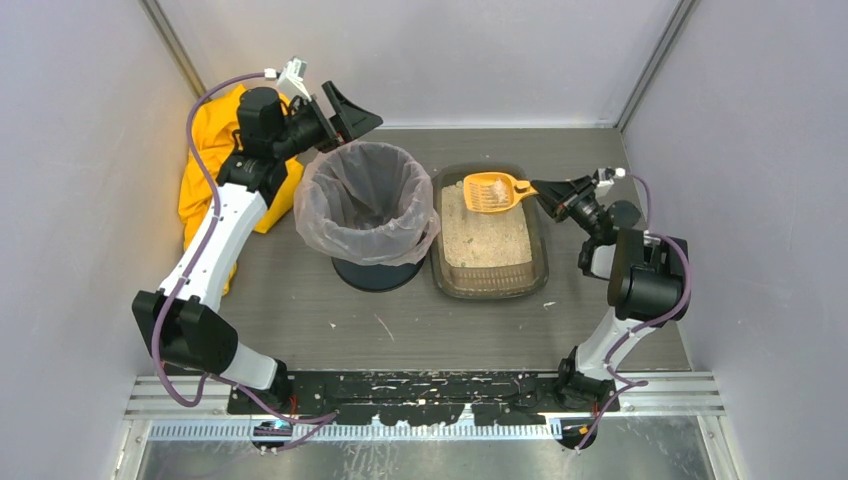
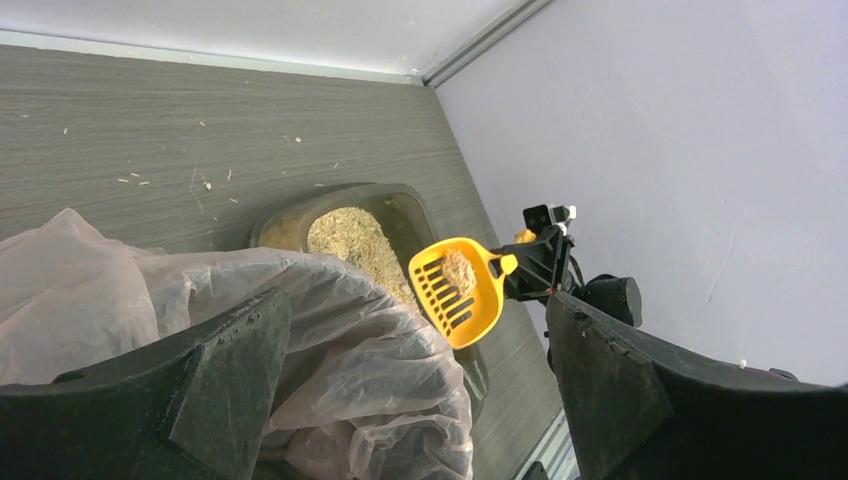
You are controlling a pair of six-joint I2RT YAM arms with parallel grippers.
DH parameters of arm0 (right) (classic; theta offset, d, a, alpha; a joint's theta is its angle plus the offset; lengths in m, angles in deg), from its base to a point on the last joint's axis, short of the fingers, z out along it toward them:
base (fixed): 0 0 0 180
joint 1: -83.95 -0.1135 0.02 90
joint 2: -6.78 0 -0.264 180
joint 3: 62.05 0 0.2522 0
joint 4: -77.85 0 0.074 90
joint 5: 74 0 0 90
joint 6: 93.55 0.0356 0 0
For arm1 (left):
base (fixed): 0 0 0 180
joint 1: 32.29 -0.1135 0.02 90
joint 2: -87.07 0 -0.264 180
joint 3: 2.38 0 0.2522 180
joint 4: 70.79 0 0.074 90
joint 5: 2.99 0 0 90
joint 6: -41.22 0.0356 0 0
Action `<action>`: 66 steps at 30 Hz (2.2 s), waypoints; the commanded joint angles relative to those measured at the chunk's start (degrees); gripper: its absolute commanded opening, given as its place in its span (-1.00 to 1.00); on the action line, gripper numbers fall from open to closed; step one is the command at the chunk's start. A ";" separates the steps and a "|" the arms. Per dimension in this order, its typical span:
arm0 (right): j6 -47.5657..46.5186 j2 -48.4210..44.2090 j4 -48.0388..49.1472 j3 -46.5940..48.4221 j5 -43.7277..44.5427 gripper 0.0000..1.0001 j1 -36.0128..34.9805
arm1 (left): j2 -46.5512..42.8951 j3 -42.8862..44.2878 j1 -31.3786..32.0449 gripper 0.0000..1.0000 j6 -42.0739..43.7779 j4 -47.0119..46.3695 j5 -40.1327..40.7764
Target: Clean the litter box
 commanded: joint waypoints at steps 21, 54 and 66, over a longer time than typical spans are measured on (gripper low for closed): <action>-16.70 -17.83 -38.87 23.58 3.66 -0.99 -11.13 | -3.29 -1.20 0.68 0.96 1.74 -1.75 -0.56; -76.09 4.59 -120.68 93.38 27.75 -0.99 -44.45 | -4.89 5.56 1.07 0.97 12.90 10.12 6.34; -59.23 -6.38 -100.01 80.27 20.09 -0.99 -31.69 | -3.07 5.49 1.07 0.97 11.03 8.65 5.58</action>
